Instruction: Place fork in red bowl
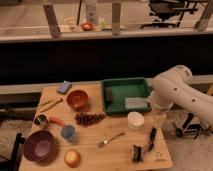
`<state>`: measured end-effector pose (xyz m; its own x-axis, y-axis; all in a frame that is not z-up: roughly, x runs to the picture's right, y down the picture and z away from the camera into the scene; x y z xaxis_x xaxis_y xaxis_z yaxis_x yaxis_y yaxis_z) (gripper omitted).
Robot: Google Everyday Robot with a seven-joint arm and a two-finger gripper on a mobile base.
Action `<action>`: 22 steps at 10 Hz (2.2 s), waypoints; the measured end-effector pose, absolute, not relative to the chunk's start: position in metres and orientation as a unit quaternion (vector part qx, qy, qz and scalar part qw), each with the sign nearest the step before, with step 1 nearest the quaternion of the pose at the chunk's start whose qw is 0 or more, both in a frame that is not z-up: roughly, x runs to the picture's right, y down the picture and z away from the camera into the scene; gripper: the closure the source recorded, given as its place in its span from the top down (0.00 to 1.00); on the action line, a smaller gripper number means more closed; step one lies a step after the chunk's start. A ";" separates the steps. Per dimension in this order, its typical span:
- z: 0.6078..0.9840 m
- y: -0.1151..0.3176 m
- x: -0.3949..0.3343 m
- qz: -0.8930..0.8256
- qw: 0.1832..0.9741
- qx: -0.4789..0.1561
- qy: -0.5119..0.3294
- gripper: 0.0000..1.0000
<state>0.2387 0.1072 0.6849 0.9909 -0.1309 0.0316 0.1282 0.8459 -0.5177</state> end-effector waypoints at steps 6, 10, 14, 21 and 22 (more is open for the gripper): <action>0.691 0.108 0.194 -0.123 0.955 -0.270 -0.014 0.80; 0.698 0.108 0.156 -0.155 0.950 -0.269 -0.025 0.80; 0.706 0.113 0.139 -0.186 0.944 -0.271 -0.033 0.80; 0.720 0.121 0.107 -0.230 0.933 -0.272 -0.051 0.80; 0.723 0.122 0.106 -0.232 0.933 -0.271 -0.052 0.80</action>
<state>0.1058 0.1219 0.7227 0.8867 -0.4055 0.2222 0.4614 0.7452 -0.4814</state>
